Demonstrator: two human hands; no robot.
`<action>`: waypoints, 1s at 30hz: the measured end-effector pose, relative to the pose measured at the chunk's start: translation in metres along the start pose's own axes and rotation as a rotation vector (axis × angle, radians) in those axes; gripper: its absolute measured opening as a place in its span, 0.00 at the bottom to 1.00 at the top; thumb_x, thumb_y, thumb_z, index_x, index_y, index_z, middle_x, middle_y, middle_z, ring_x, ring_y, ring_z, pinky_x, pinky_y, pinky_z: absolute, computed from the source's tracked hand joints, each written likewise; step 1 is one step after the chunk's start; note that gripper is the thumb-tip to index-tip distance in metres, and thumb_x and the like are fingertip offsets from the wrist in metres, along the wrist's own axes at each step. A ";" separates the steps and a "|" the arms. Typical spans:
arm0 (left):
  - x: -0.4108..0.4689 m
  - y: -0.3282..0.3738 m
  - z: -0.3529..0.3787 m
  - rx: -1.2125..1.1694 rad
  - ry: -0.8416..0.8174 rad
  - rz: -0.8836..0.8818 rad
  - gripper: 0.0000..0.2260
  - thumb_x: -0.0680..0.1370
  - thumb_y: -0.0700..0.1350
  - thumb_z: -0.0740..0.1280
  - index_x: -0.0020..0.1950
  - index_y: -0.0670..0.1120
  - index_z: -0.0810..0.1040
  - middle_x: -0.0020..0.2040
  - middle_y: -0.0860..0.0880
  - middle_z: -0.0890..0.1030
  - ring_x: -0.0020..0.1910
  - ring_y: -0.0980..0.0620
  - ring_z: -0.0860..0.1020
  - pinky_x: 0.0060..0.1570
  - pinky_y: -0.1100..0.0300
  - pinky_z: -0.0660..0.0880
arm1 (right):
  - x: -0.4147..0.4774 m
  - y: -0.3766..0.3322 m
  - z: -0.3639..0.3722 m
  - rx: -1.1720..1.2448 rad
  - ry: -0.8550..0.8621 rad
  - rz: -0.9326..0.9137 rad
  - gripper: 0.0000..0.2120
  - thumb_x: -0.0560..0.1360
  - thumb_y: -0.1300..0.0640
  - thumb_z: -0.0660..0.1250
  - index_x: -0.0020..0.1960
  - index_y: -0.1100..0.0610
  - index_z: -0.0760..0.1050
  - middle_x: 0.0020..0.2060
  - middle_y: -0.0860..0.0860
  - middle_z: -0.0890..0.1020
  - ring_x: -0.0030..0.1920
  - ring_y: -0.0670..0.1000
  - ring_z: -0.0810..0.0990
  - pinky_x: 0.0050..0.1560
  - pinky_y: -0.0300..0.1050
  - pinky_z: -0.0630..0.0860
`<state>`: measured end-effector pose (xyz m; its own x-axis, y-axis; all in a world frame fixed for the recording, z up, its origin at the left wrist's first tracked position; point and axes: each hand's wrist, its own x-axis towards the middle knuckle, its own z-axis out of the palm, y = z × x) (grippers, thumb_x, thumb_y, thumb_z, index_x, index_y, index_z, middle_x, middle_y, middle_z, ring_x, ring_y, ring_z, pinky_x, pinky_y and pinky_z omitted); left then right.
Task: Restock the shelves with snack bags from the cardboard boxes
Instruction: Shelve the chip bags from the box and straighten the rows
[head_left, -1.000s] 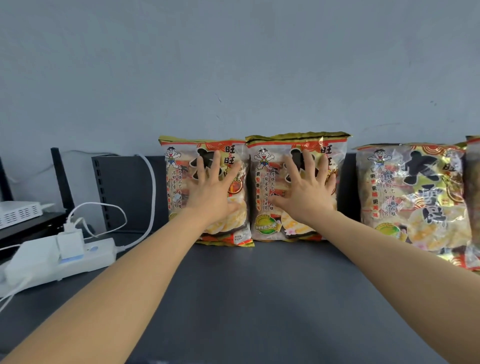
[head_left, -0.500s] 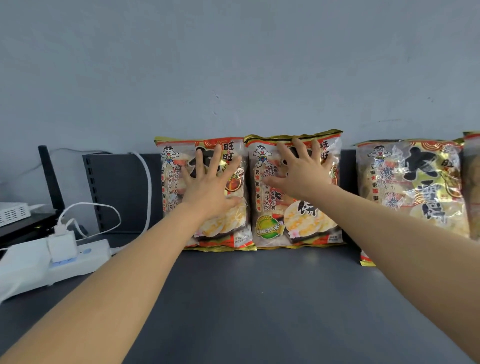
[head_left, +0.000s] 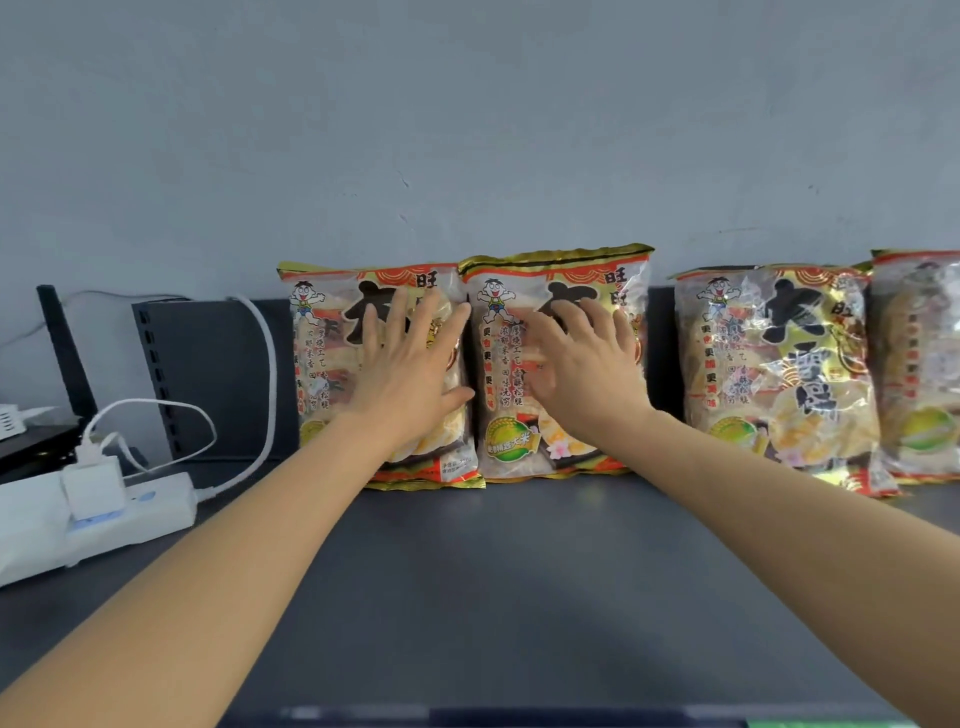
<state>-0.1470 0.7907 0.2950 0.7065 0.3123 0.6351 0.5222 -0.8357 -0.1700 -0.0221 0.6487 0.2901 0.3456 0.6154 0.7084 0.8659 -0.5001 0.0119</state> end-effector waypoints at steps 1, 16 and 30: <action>-0.002 0.010 -0.002 -0.006 0.020 0.027 0.38 0.75 0.59 0.66 0.78 0.51 0.50 0.78 0.45 0.50 0.77 0.39 0.46 0.73 0.38 0.43 | -0.006 0.005 -0.005 -0.005 -0.005 -0.004 0.25 0.77 0.51 0.61 0.73 0.48 0.63 0.70 0.52 0.68 0.73 0.58 0.60 0.73 0.58 0.54; 0.003 0.182 -0.008 -0.283 -0.293 0.434 0.22 0.80 0.49 0.61 0.74 0.49 0.61 0.69 0.50 0.67 0.67 0.48 0.69 0.60 0.54 0.69 | -0.082 0.168 -0.038 -0.276 -0.745 0.227 0.12 0.74 0.61 0.60 0.56 0.57 0.76 0.51 0.54 0.78 0.58 0.58 0.76 0.62 0.52 0.67; 0.014 0.225 0.006 -0.220 -0.387 0.437 0.20 0.80 0.49 0.60 0.72 0.47 0.64 0.68 0.49 0.68 0.64 0.48 0.71 0.52 0.55 0.72 | -0.091 0.213 -0.041 -0.162 -0.512 0.378 0.15 0.75 0.62 0.59 0.58 0.56 0.77 0.56 0.58 0.79 0.60 0.60 0.73 0.57 0.51 0.72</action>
<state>-0.0167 0.6092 0.2607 0.9760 0.0271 0.2161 0.0644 -0.9838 -0.1675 0.1162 0.4606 0.2573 0.7783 0.5715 0.2600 0.5997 -0.7993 -0.0379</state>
